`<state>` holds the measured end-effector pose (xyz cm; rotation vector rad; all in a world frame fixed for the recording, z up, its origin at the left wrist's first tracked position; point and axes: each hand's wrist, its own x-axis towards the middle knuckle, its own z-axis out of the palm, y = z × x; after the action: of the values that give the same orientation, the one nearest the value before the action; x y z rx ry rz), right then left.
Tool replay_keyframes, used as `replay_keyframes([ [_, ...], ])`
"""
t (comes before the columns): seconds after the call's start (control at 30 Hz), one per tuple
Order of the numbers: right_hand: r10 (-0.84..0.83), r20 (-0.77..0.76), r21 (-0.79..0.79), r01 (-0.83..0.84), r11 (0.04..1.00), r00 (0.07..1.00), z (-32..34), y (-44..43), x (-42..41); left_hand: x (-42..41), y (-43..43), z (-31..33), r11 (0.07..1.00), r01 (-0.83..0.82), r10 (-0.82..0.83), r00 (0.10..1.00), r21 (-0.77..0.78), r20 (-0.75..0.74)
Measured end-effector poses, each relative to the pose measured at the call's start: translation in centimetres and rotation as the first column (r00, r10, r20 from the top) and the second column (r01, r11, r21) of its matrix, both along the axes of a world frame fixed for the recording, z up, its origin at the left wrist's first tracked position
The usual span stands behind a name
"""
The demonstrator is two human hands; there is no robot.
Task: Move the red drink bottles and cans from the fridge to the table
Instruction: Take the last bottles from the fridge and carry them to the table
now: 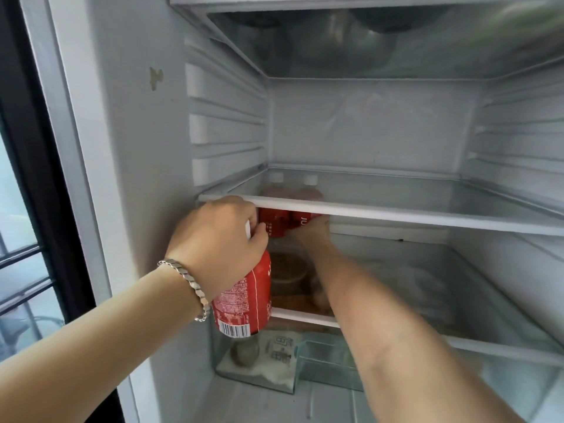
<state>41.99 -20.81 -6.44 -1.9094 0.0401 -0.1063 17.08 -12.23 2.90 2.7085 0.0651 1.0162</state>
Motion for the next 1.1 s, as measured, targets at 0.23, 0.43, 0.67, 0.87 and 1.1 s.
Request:
replay_keyframes([
  [0.23,-0.102,0.08,-0.076,0.109,0.991,0.992,1.4,-0.6,-2.2,0.4,0.4,-0.5,0.997,-0.023,0.018,0.997,0.071,0.077],
  [0.43,0.088,-0.034,0.051,-0.087,0.995,0.996,2.5,-2.6,-9.3,0.2,0.8,-0.3,0.984,-0.03,0.023,0.999,0.178,0.04],
  [0.67,0.175,0.115,0.111,-0.187,0.976,0.978,2.0,-6.7,-19.8,-0.1,0.6,0.2,0.936,-0.028,0.027,1.0,0.352,0.008],
  [0.87,0.123,0.243,0.164,-0.166,0.973,0.962,1.6,-7.2,-21.8,-0.4,0.4,0.5,0.926,0.062,-0.043,0.997,0.374,-0.058],
  [1.1,0.248,0.366,-0.026,-0.257,0.966,0.897,1.2,-8.3,-23.4,-0.8,0.7,0.6,0.884,0.251,-0.277,0.961,0.395,0.008],
])
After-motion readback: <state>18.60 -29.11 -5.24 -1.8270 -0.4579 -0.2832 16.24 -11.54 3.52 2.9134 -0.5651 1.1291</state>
